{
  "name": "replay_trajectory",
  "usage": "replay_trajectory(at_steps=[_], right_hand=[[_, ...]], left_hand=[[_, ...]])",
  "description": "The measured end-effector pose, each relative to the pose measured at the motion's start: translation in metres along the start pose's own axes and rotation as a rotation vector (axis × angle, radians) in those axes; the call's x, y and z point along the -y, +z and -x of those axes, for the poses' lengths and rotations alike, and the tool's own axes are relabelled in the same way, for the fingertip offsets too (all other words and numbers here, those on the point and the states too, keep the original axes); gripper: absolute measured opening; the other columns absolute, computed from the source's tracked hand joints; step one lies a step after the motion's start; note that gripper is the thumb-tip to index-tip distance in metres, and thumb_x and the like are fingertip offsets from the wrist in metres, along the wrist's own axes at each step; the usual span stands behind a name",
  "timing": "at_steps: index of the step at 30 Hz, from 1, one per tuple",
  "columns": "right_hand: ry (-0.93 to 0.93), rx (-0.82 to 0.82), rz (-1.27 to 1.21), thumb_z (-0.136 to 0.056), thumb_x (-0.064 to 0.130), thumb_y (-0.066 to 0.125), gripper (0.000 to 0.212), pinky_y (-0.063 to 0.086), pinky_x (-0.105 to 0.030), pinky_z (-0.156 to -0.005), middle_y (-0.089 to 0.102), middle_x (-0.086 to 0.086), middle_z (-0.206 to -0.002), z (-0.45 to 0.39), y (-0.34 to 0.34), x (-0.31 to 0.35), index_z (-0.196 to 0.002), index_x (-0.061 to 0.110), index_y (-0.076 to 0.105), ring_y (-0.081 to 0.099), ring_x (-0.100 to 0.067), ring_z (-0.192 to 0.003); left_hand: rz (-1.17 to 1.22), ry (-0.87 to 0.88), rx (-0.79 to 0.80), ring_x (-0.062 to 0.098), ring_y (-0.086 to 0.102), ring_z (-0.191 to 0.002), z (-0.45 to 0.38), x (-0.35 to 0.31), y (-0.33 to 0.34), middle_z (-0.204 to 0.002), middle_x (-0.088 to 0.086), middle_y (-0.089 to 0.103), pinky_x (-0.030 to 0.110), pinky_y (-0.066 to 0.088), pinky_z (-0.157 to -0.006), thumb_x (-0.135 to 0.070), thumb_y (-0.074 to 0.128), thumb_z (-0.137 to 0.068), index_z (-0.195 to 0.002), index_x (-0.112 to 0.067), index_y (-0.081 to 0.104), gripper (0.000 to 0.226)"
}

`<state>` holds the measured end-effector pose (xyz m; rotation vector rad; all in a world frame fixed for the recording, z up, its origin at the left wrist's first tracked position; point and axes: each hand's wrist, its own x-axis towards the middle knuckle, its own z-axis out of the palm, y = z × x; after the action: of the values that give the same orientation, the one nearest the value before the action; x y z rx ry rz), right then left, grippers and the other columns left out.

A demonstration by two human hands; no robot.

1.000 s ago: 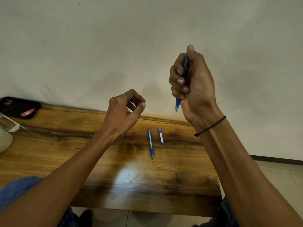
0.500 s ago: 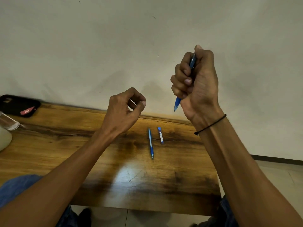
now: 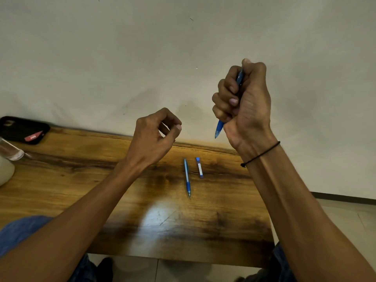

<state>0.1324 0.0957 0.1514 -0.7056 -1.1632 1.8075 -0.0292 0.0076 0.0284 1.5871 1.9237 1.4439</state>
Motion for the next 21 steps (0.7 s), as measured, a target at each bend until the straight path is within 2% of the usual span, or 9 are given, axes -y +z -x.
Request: replay_trajectory(at_steps=[21], right_hand=[[0.015, -0.018, -0.058, -0.109, 0.036, 0.029, 0.050, 0.010, -0.024, -0.046, 0.022, 0.004, -0.050, -0.0024, -0.0007, -0.0034, -0.062, 0.017, 0.032, 0.012, -0.012, -0.044]], left_hand=[[0.011, -0.009, 0.008, 0.009, 0.072, -0.076, 0.0012, 0.0017, 0.0012, -0.088, -0.020, 0.071, 0.047, 0.064, -0.063, -0.025, 0.070, -0.096, -0.099, -0.026, 0.070, 0.004]])
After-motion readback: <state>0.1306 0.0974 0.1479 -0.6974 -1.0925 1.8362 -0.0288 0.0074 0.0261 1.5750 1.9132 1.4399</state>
